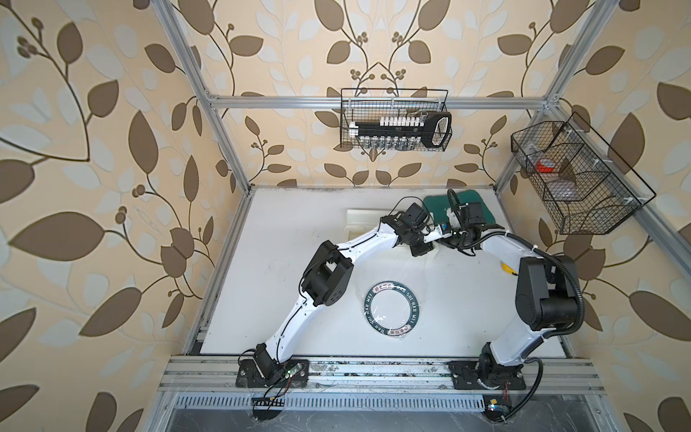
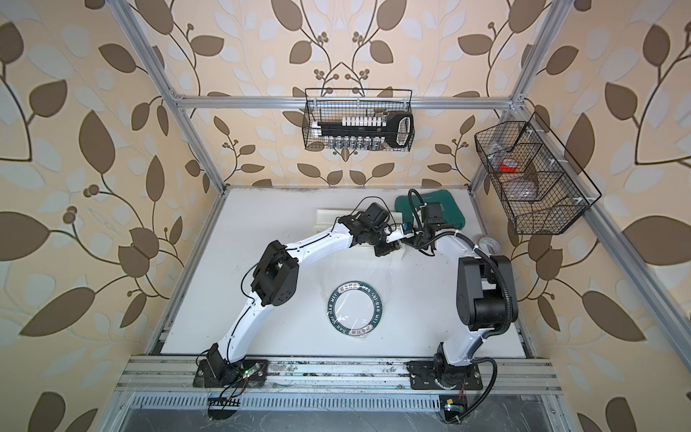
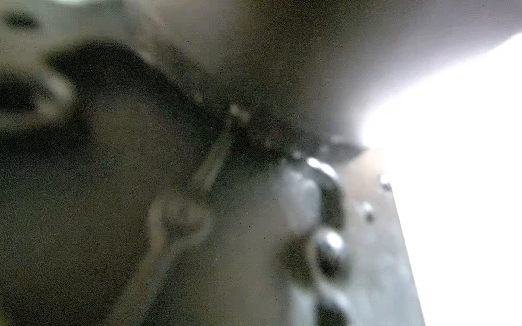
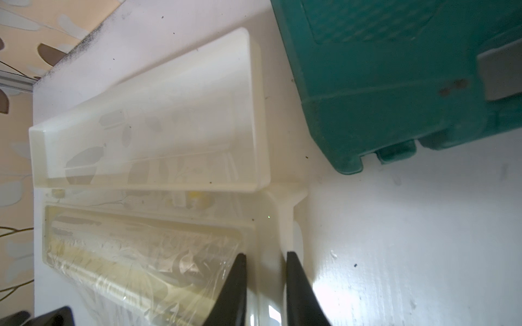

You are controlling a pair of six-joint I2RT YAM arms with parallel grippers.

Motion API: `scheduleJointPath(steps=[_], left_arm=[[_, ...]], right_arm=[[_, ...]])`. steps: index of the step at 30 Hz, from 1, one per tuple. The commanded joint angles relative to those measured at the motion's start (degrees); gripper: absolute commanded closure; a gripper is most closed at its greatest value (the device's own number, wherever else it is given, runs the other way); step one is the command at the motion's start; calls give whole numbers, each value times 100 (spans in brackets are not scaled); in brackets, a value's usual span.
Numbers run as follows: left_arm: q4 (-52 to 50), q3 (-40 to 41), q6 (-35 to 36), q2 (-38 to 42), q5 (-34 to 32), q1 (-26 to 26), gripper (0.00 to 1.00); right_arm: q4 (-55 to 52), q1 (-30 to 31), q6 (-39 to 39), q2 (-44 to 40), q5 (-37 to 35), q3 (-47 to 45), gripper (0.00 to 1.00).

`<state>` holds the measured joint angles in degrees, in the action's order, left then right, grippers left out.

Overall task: Wrap the plate with plastic wrap
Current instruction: Tear off the plastic wrap from the plastic wrap cutting box.

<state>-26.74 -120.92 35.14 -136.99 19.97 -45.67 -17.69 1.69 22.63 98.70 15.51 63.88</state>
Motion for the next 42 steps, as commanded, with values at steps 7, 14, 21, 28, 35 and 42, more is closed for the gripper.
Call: scheduleJointPath(steps=[7, 14, 21, 28, 35, 42], left_arm=[[-1003, 780, 330, 674, -764, 384, 100], [-964, 1121, 263, 908, -684, 565, 100], [-683, 1209, -146, 836, -24, 465, 100], [-570, 1212, -242, 781, 174, 368, 100], [-595, 1207, -226, 780, 185, 355, 100], [-981, 1194, 313, 853, -476, 356, 100]], right_arm=[[-727, -72, -198, 379, -1141, -281, 84], [-628, -56, -199, 319, -692, -210, 83], [-630, 6, 56, -374, 436, -29, 50], [-716, 225, 70, -232, 399, -223, 47], [-922, 268, -65, 52, -306, -204, 57], [-1364, 288, -383, 84, -1452, -233, 75]])
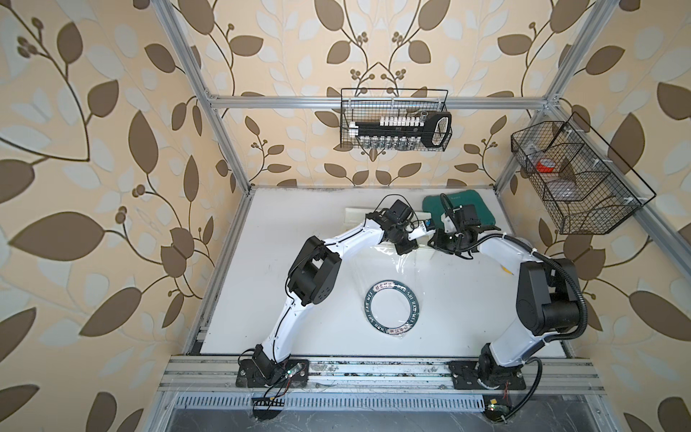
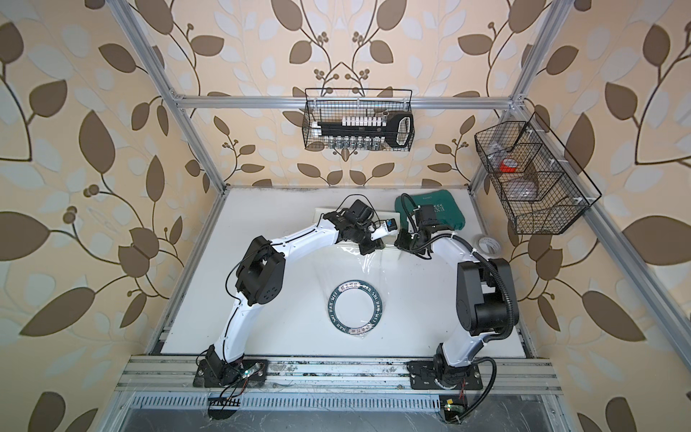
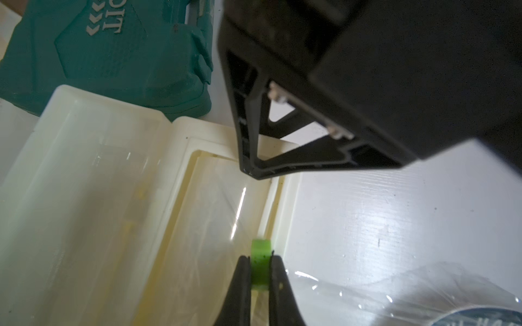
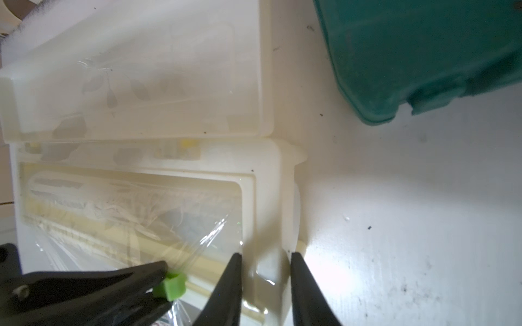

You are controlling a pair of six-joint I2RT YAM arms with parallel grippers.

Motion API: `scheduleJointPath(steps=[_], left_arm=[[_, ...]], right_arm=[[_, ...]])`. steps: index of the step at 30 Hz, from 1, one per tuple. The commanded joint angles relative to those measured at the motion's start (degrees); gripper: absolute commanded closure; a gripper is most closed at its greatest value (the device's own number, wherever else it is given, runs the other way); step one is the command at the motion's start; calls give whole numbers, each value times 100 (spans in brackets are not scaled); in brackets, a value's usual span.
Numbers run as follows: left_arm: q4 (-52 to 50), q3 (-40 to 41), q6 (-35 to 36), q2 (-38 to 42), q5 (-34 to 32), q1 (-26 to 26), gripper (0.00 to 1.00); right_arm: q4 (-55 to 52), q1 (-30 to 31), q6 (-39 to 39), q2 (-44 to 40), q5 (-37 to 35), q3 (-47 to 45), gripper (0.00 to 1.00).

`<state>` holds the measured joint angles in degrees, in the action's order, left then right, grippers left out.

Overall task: Wrap the plate with plastic wrap
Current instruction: Tear off the plastic wrap from the plastic wrap cutting box.

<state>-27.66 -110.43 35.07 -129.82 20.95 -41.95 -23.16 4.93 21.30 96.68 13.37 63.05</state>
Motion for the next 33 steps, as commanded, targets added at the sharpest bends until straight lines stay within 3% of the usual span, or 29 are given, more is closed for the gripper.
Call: scheduleJointPath(steps=[1, 11, 25, 33], left_arm=[[-997, 138, 437, 152, -780, -6, 100], [-1760, 419, 1002, 698, -1486, 378, 100], [-2015, 1058, 1358, 1250, -1637, 1050, 100], [-1641, 1935, 1822, 1705, -1664, 1502, 100]], right_arm=[[-891, -36, -287, 309, -1392, -118, 76], [-1306, 116, -328, 578, -2184, 414, 85], [-1566, 17, -534, 722, -2785, 745, 88], [-1562, -177, -609, 659, -2983, 722, 90]])
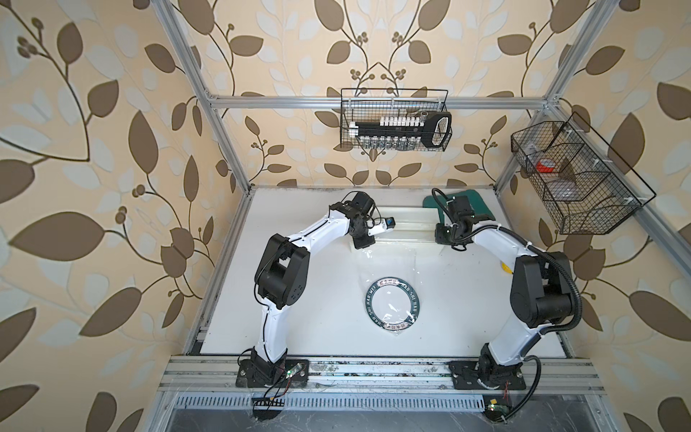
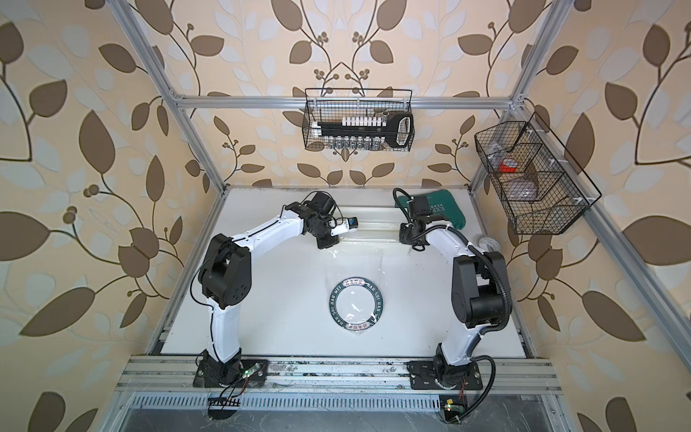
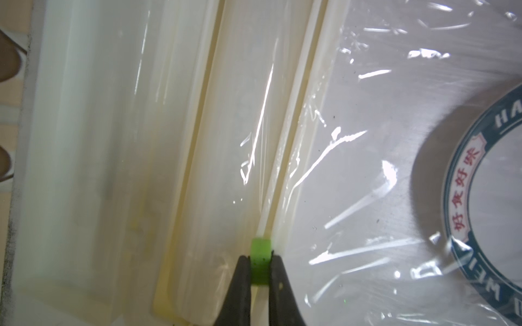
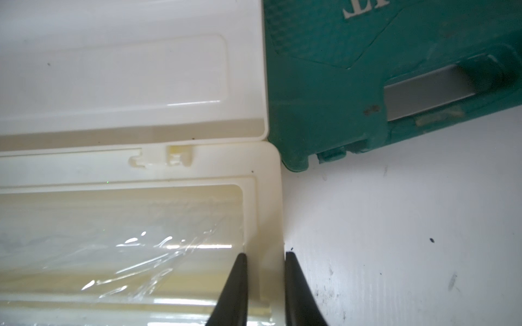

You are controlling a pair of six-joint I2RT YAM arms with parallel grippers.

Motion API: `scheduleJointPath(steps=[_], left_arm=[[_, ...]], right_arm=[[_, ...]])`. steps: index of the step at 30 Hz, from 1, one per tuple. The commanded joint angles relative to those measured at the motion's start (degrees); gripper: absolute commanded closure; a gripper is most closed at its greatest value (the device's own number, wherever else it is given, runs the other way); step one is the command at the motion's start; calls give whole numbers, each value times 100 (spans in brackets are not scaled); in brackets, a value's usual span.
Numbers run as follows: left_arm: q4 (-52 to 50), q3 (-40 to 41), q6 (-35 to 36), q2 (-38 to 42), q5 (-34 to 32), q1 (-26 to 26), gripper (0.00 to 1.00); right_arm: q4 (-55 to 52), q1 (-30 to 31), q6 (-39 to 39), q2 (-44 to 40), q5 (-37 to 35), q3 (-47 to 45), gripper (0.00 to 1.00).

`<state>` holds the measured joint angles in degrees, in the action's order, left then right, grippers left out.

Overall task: Wrap the plate with plastic wrap
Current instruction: Tear off the plastic wrap from the plastic wrap cutting box.

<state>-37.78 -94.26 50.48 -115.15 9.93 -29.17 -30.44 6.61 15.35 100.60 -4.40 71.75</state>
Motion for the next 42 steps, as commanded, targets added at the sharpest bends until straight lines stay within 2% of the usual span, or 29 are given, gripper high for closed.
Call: scheduleJointPath(steps=[1, 8, 17, 22, 24, 28, 31, 33, 36, 38, 40, 42], left_arm=[[-617, 370, 310, 247, -587, 259, 100], [-651, 433, 426, 395, -690, 548, 100], [-784, 269, 260, 385, -619, 512, 100], [-691, -208, -350, 189, -593, 203, 69], [-756, -423, -597, 130, -545, 123, 63], [-722, -853, -1327, 228, -277, 60, 59], [-284, -908, -2373, 598, 20, 71, 56], [-123, -904, -3324, 712, -2, 69, 51], [-752, -1148, -4474, 527, -41, 72, 55], [-940, -1006, -5082, 483, -213, 79, 54], [-720, -555, -5556, 601, -186, 104, 50], [-506, -238, -5847, 698, -100, 111, 39]], right_arm=[[-839, -345, -11, 263, -1201, -137, 90], [-833, -359, -34, 208, -1210, -152, 91], [-747, -248, 1, 182, -996, -179, 91], [-636, -135, 125, 201, -552, -103, 89], [-596, -117, 168, 174, -337, -62, 89], [-536, -24, 230, 170, 16, 53, 89], [-460, 5, 270, 174, 175, 42, 89], [-413, 7, 293, 165, 254, 24, 89], [-384, 13, 276, 162, 256, -18, 88], [-384, 6, 266, 155, 279, -17, 88], [-352, 14, 287, 154, 357, -15, 88], [-340, 22, 301, 162, 398, -8, 88]])
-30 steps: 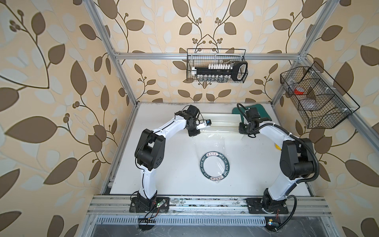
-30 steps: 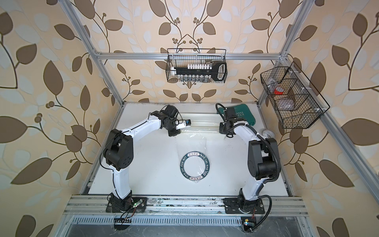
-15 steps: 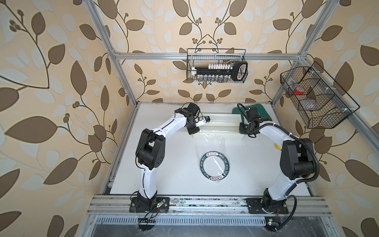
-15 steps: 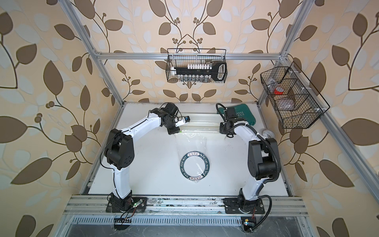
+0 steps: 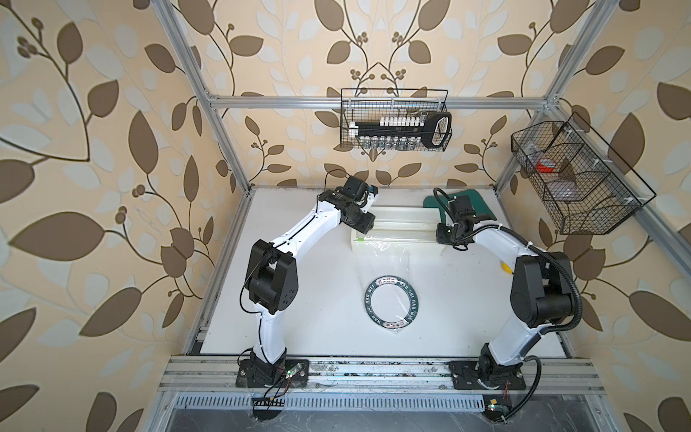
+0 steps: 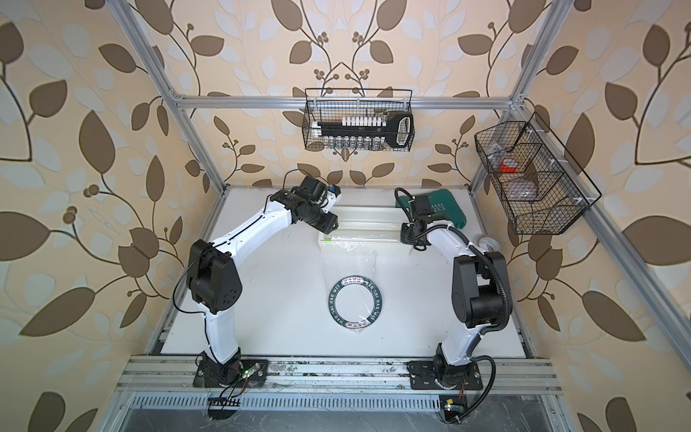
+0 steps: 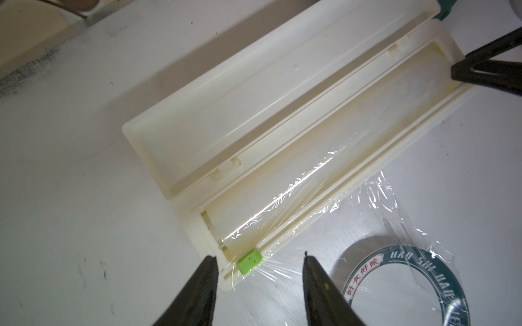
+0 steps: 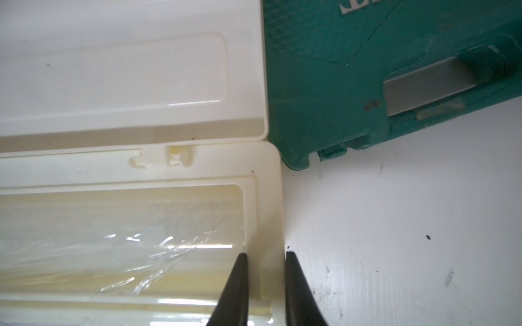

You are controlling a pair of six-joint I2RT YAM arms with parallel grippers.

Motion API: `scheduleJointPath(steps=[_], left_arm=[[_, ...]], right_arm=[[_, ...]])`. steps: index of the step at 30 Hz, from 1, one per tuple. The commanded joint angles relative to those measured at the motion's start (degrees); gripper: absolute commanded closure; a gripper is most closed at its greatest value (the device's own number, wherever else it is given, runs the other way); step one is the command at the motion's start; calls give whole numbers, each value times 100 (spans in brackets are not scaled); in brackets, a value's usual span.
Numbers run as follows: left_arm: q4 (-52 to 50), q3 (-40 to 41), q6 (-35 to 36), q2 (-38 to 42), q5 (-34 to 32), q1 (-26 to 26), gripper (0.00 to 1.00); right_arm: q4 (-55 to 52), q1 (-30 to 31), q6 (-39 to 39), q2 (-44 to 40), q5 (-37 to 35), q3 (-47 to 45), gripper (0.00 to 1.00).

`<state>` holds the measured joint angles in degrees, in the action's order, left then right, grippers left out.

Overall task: Wrap the plate with plastic wrap
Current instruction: Tear off the plastic wrap from the plastic wrap cutting box.

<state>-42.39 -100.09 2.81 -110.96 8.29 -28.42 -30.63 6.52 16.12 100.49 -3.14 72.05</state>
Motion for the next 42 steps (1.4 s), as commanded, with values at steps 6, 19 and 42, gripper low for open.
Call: scheduleJointPath(steps=[6, 19, 42], left_arm=[[-157, 243, -1414, -4, -190, 106, 26], [-47, 4, -1514, -519, 492, 480, 29], [30, 187, -1351, -690, 1331, 678, 63]], right_arm=[[-310, 92, 225, 185, 228, -80, 87], [-272, 125, 234, 227, 172, -148, 87], [-261, 130, 225, 270, 59, -149, 87]])
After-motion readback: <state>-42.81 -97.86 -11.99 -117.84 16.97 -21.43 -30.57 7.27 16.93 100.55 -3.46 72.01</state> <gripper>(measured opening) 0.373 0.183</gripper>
